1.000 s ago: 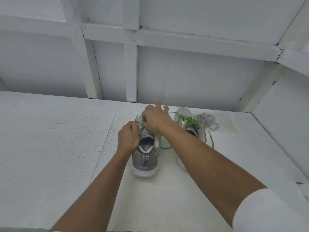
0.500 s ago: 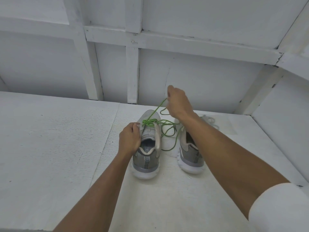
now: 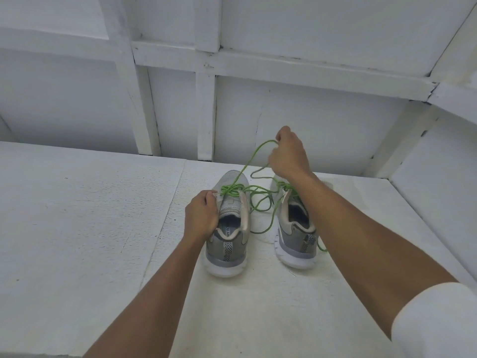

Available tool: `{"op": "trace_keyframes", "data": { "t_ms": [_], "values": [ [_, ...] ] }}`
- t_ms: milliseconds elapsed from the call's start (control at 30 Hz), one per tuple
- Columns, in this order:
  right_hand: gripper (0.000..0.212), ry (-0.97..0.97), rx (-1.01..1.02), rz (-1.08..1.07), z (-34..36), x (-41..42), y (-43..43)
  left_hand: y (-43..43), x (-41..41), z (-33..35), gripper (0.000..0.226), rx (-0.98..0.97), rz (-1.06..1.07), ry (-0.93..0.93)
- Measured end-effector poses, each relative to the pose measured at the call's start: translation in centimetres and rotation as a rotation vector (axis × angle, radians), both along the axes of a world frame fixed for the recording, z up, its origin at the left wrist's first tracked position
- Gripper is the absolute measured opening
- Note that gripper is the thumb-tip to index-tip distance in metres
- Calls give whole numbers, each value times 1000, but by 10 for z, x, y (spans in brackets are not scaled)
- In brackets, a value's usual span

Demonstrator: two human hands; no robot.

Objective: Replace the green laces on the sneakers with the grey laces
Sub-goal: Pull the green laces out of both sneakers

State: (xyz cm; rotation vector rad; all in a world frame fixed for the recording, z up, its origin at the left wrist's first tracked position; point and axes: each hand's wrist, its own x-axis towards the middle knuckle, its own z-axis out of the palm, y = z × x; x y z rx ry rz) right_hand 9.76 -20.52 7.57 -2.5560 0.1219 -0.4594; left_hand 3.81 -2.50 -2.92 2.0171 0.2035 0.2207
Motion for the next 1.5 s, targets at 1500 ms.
{"op": "trace_keyframes", "data": {
  "t_ms": [1500],
  "values": [
    [23,416,-857,231,-34,-30,35,2,0,3,35,21,-48,3]
  ]
}}
